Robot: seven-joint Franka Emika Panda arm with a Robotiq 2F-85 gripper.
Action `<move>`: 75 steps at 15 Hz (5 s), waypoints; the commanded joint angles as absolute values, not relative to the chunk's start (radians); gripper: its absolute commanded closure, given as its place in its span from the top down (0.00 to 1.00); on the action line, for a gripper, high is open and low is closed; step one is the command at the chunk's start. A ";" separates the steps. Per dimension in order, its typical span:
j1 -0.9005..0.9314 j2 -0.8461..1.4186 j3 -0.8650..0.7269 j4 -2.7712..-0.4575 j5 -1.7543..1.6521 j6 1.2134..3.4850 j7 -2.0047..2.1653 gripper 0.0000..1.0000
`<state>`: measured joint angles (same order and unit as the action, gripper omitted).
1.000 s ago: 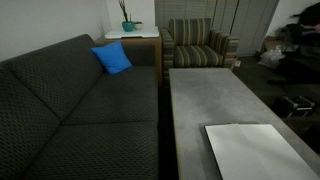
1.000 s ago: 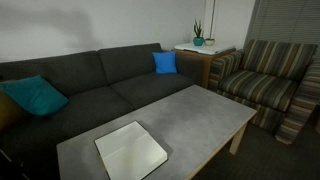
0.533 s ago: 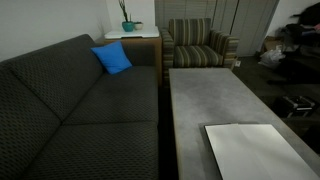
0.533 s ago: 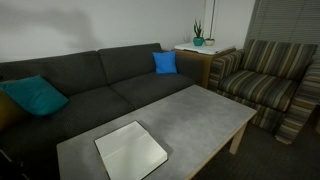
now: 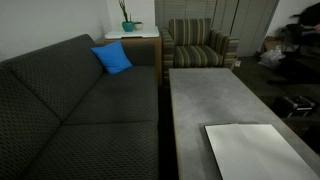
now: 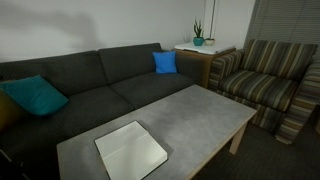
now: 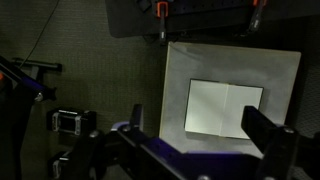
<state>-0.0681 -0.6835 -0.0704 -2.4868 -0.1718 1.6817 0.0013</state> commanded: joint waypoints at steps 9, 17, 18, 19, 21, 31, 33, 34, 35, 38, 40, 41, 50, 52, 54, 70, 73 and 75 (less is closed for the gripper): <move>0.008 -0.080 0.005 -2.281 0.023 1.776 0.160 1.00; 0.071 0.204 0.044 -2.144 0.056 1.817 0.324 1.00; 0.073 0.230 0.043 -2.126 0.057 1.817 0.327 1.00; 0.073 0.240 0.043 -2.116 0.057 1.816 0.327 1.00; 0.072 0.240 0.041 -2.109 0.057 1.814 0.327 1.00; 0.047 0.281 0.035 -2.081 0.071 1.938 0.189 1.00; 0.044 0.333 0.026 -2.039 0.073 2.028 0.190 1.00; 0.043 0.361 0.023 -2.017 0.071 2.071 0.184 1.00; 0.040 0.403 0.023 -1.981 0.079 2.108 0.172 1.00; 0.031 0.536 0.033 -1.867 0.094 2.194 0.119 1.00; 0.026 0.628 0.050 -1.778 0.112 2.206 0.073 1.00; 0.030 0.676 0.057 -1.731 0.111 2.206 0.053 1.00; 0.050 0.657 0.041 -1.758 0.090 2.202 0.085 1.00; 0.054 0.645 0.041 -1.782 0.080 2.225 0.072 1.00; 0.066 0.656 0.036 -1.789 0.079 2.271 0.101 1.00; 0.154 1.260 0.083 -1.150 0.081 2.274 0.127 1.00; 0.173 1.376 0.085 -0.987 0.073 2.196 0.120 1.00; 0.174 1.320 0.079 -1.081 0.076 2.236 0.138 1.00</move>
